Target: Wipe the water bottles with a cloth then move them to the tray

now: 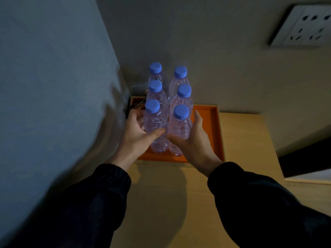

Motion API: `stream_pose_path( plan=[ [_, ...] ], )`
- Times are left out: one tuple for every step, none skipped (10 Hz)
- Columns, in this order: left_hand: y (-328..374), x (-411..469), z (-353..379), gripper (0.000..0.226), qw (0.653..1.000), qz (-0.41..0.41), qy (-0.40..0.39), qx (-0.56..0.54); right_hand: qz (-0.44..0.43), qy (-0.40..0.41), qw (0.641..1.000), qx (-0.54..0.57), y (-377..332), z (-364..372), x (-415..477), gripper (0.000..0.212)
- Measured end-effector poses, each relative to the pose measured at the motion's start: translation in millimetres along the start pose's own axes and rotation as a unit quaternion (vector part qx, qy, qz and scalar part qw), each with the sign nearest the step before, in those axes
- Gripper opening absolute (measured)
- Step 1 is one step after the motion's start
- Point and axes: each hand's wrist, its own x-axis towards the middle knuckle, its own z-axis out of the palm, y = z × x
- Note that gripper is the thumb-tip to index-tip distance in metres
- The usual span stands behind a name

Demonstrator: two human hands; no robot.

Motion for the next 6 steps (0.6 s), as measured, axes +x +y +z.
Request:
stream_pose_path(
  plan=[
    [-0.8,-2.3,-2.2,0.061,1.0,-0.002,-0.01,0.012,0.024,-0.003,1.0,0.02,1.0,0.4,0.4,0.099],
    [2.0,-3.0,-4.0,0.059,1.0,-0.007,-0.015,0.01,0.046,-0.007,0.998,0.032,0.7,0.2,2.4,0.1],
    [11.5,-5.1,-7.1,0.054,1.0,-0.014,-0.024,-0.003,0.059,-0.007,0.998,0.036,-6.6,-3.5,1.6,0.098],
    [19.3,-11.8,-9.9,0.061,1.0,-0.012,-0.028,-0.004,0.061,-0.01,0.998,0.019,-14.7,-4.2,-6.9,0.093],
    [36.9,-17.1,-11.4,0.05,0.999,-0.015,-0.02,-0.03,0.085,-0.01,0.996,-0.01,-23.0,-9.7,-10.5,0.087],
    [51.5,-35.1,-15.2,0.036,1.0,-0.009,0.024,-0.015,0.096,0.009,0.995,-0.015,-34.5,-18.4,-21.9,0.076]
  ],
)
